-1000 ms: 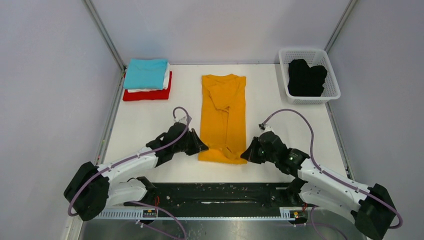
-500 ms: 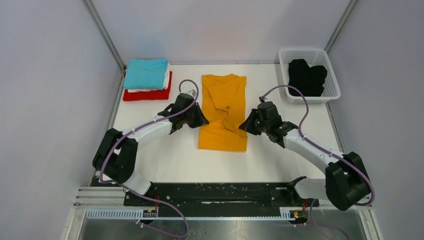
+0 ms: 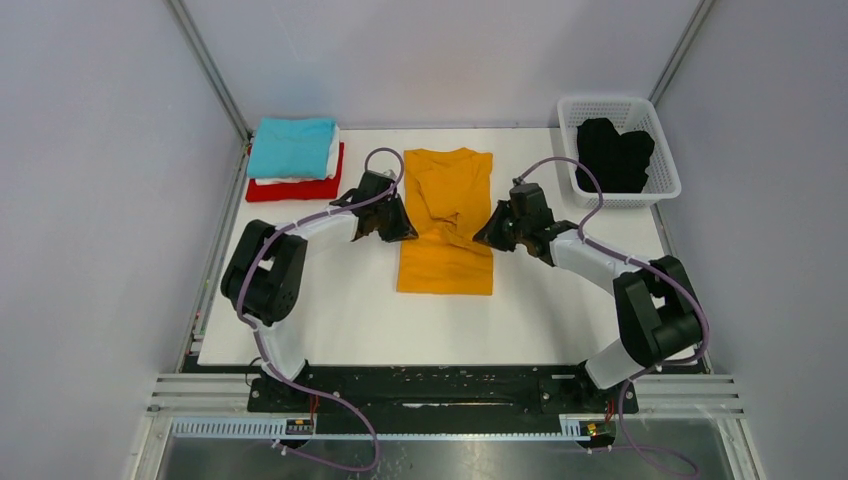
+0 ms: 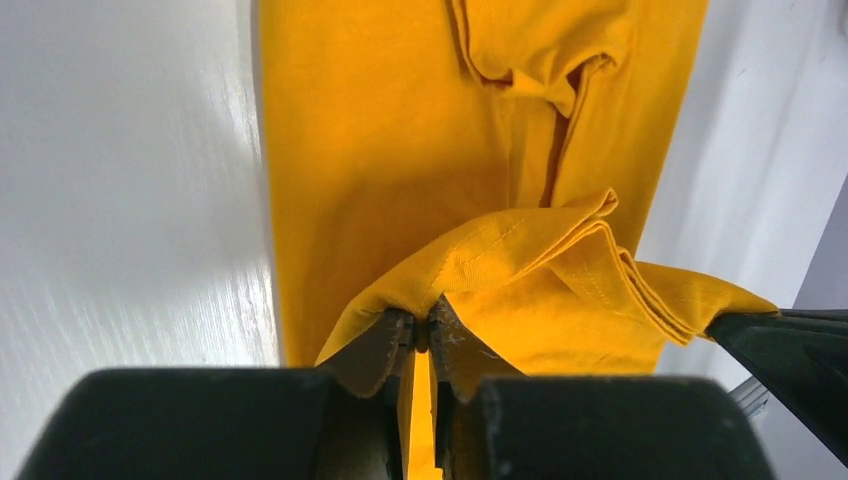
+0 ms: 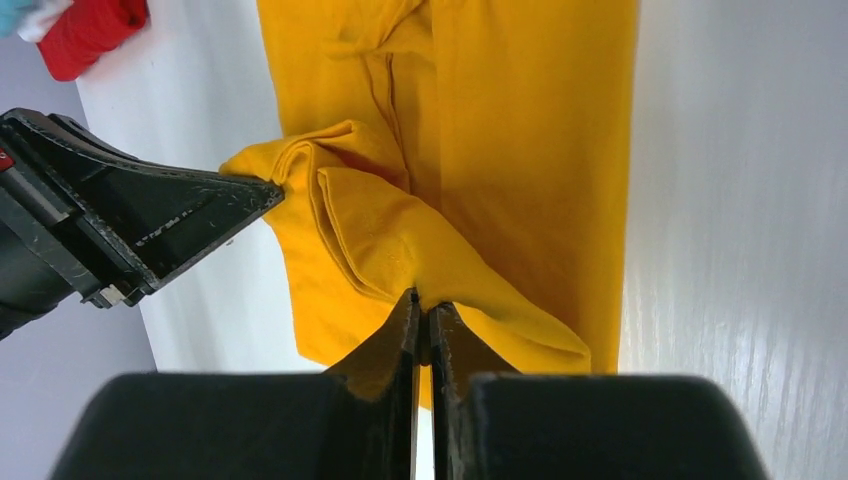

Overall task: Fold and stack the t-shirts
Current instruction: Fold the folded rectangular tshirt in 1/3 of the way

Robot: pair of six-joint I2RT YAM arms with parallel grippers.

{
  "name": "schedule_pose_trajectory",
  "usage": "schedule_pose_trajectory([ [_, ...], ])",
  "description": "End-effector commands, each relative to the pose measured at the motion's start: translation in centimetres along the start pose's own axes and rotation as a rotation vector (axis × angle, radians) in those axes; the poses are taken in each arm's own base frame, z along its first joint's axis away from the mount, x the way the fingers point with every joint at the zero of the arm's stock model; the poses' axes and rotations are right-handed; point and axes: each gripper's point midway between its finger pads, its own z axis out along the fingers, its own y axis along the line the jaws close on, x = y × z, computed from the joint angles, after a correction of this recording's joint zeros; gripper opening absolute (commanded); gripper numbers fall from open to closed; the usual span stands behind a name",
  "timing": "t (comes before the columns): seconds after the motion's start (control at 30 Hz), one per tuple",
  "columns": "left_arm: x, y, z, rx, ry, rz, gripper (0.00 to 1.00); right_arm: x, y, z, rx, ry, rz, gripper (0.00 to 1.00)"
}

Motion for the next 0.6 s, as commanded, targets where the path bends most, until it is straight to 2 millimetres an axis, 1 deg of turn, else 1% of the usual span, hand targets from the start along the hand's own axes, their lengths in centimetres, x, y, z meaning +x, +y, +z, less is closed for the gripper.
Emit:
schedule_pose_trajectory([
  [0.0,-2.2,-1.2,0.4,0.038,-0.026,0.022,0.11,-2.6,1.1,1.1,-0.026,-0.054,-0.02,0.11],
  [0.07,-2.7,-1.2,0.4,0.034,-0.038,0.02,0.2,-3.0,0.3,1.9,0.013,-0.056,-0.014,0.16],
  [0.1,-3.0,-1.3,0.3,0.037,-0.045,0.018,0.29,-3.1,0.0,2.4,0.029,-0.058,-0.017,0.18],
  [0.13,-3.3,-1.6,0.0,0.043,-0.054,0.02,0.41,-3.6,0.0,2.5,0.032,-0.066,-0.018,0.25],
  [0.17,-3.6,-2.0,-0.4,0.054,-0.06,0.026,0.49,-4.0,0.1,2.6,0.031,-0.07,-0.021,0.37],
  [0.2,-3.9,-2.5,-0.9,0.067,-0.072,0.034,0.55,-4.4,0.3,2.5,0.026,-0.077,-0.028,0.51],
  [0.23,-4.2,-3.0,-1.7,0.081,-0.085,0.043,0.61,-4.7,0.6,2.2,0.023,-0.084,-0.037,0.59],
  [0.3,-4.0,-3.3,-3.2,0.102,-0.106,0.062,0.68,-4.9,0.7,1.4,0.023,-0.099,-0.053,0.71],
  [0.33,-3.7,-3.3,-4.1,0.108,-0.117,0.068,0.74,-4.9,0.7,0.8,0.022,-0.109,-0.059,0.74],
  [0.43,-1.8,-2.7,-6.4,0.122,-0.133,0.079,0.79,-3.8,-0.3,-1.0,0.026,-0.129,-0.068,0.79],
  [0.5,-0.2,-2.1,-8.0,0.128,-0.14,0.084,0.8,-2.4,-1.2,-2.2,0.027,-0.122,-0.069,0.79],
  [0.57,2.1,-1.0,-9.0,0.113,-0.124,0.075,0.8,-0.5,-2.3,-3.2,0.025,-0.099,-0.055,0.79],
])
